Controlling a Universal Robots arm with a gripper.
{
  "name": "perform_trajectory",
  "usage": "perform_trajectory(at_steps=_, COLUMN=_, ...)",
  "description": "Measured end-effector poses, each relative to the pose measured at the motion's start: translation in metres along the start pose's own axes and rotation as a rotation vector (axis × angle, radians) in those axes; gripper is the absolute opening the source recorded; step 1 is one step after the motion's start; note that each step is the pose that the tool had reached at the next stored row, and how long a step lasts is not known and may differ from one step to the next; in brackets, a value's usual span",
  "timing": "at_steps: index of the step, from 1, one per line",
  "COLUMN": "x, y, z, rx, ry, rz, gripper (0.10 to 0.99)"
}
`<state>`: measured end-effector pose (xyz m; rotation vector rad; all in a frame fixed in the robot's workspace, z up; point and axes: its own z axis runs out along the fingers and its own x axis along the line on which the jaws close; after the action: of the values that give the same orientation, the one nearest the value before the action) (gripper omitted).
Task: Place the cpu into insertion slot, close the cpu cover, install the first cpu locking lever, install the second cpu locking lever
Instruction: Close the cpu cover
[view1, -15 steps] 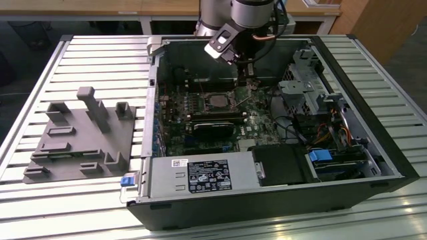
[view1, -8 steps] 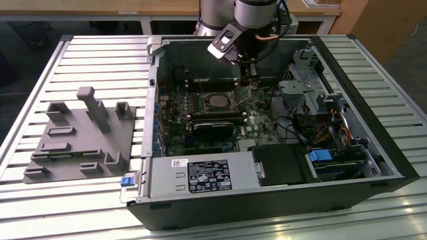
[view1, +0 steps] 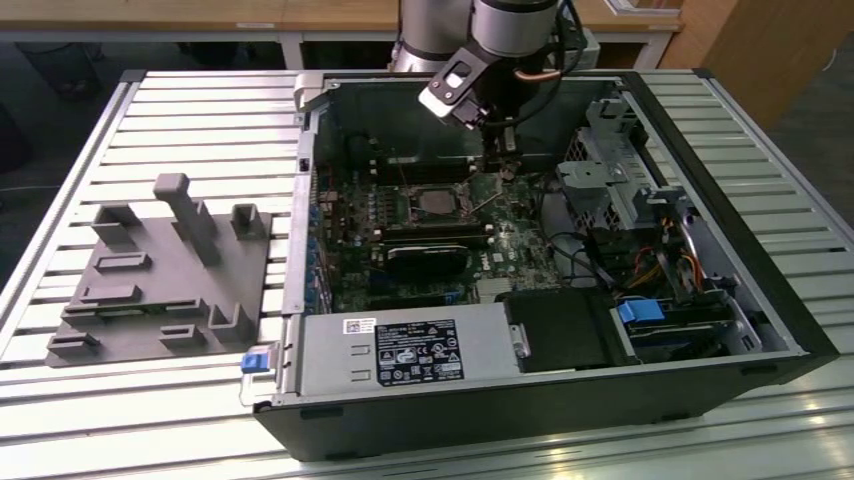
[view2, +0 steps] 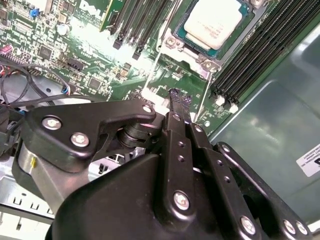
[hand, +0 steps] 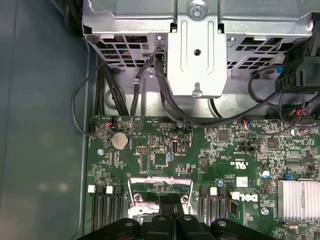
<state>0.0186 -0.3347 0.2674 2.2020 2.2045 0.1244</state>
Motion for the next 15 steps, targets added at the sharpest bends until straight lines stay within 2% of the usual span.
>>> perform_trajectory(at_steps=6, x=0.0001, y=0.0041, z=0.0019, rx=0.000, ry=0.0002, rz=0.000, gripper=0.106)
perform_trajectory(at_steps=15, x=0.0029, y=0.0173, z=0.0085, rx=0.002, ry=-0.0001, rz=0.000, gripper=0.106)
